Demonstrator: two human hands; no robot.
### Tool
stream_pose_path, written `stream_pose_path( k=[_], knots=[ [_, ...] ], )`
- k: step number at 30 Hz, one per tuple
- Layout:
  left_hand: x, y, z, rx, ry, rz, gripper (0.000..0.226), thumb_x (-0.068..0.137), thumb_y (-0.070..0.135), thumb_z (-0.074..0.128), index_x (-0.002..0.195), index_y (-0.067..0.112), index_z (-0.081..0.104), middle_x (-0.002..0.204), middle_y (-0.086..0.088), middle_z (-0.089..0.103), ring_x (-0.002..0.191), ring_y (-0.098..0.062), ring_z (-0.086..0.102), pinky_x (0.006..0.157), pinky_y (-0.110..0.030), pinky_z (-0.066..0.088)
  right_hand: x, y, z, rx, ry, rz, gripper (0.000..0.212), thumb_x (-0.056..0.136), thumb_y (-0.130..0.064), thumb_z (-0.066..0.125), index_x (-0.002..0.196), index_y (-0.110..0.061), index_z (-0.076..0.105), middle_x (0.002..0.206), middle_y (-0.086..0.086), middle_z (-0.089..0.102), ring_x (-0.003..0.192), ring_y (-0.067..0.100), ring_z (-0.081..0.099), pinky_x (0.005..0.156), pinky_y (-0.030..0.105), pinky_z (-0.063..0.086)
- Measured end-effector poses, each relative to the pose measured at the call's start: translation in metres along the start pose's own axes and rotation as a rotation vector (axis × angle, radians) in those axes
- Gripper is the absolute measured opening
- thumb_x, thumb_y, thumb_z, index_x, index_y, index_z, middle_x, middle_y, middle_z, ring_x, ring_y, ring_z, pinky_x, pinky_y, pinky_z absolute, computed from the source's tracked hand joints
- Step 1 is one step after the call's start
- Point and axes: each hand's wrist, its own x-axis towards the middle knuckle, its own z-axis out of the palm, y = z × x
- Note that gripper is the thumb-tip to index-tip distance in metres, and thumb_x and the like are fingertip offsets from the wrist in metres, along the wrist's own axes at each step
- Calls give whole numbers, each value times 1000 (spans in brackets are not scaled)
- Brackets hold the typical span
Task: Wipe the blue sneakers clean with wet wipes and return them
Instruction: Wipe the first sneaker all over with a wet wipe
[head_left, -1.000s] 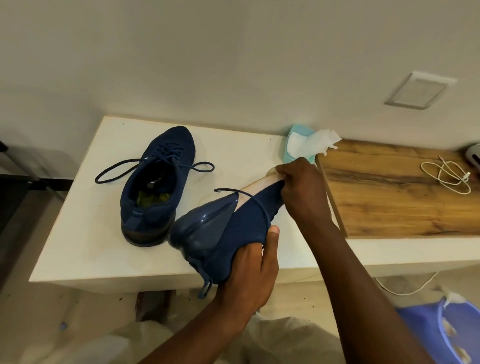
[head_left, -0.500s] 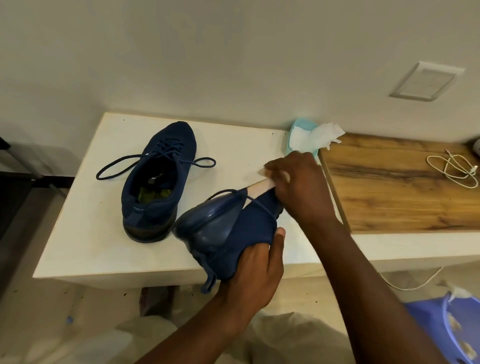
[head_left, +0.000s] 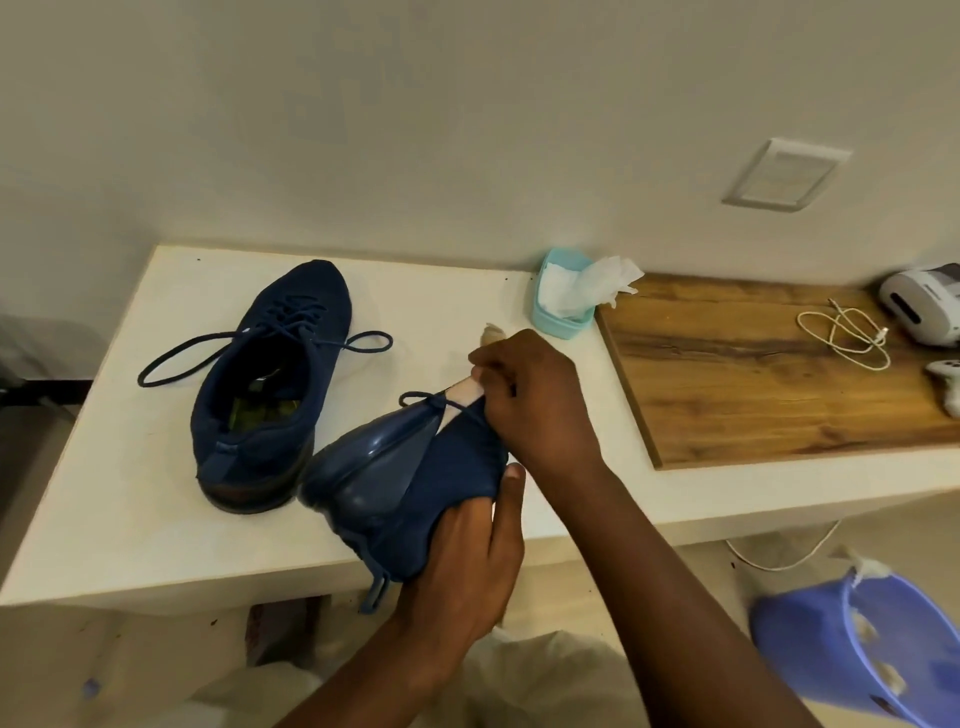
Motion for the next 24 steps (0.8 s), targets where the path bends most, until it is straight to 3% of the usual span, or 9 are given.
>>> stream_pose_path(
  k=[3,7,11,16,18,21,24],
  knots=[
    [0,6,1,-22,5,-38,53,93,74,38,89,32,71,73,25,63,79,2,66,79,-10,48,10,7,-2,68,106,88,14,92,-17,62,103,-18,69,94,-5,69,85,9,63,81,24,52],
    [3,8,-4,-52,-80,-146,80,89,83,24,79,16,67,67,13,59,70,-9,62,70,-11,43,19,18,-5,59,132,174,14,91,-32,66,98,-19,70,85,-7,67,75,7,60,72,22,50],
    [3,17,-7,-105,-65,-182,68,87,81,32,61,23,55,53,15,50,59,-11,59,61,-17,44,18,30,-8,142,204,206,17,92,-30,67,101,-17,74,94,-3,70,83,8,62,76,21,49],
    [1,13,-13,-46,-285,-242,74,99,63,29,94,-2,65,66,14,41,62,-4,41,58,-7,37,24,73,-11,113,274,358,21,95,-8,58,107,-10,75,101,5,73,90,14,64,67,4,34],
    [2,17,-13,-88,-237,-244,67,96,63,34,84,5,65,63,14,48,60,-4,49,60,-10,40,20,87,-6,112,247,406,27,94,-3,57,113,-11,73,108,5,73,97,15,65,67,1,33],
    [8,21,-13,-133,-59,-283,52,91,64,40,66,25,64,60,13,62,69,-2,63,68,-11,42,15,85,1,185,261,331,29,94,-3,59,119,-15,71,113,-2,70,99,2,60,77,-2,36],
    [12,22,-15,-132,-61,-282,60,87,66,37,61,19,65,58,7,63,68,-3,64,65,-9,43,18,73,2,252,320,191,20,96,-13,60,111,-19,72,108,-10,67,97,-1,60,87,11,48]
  ],
)
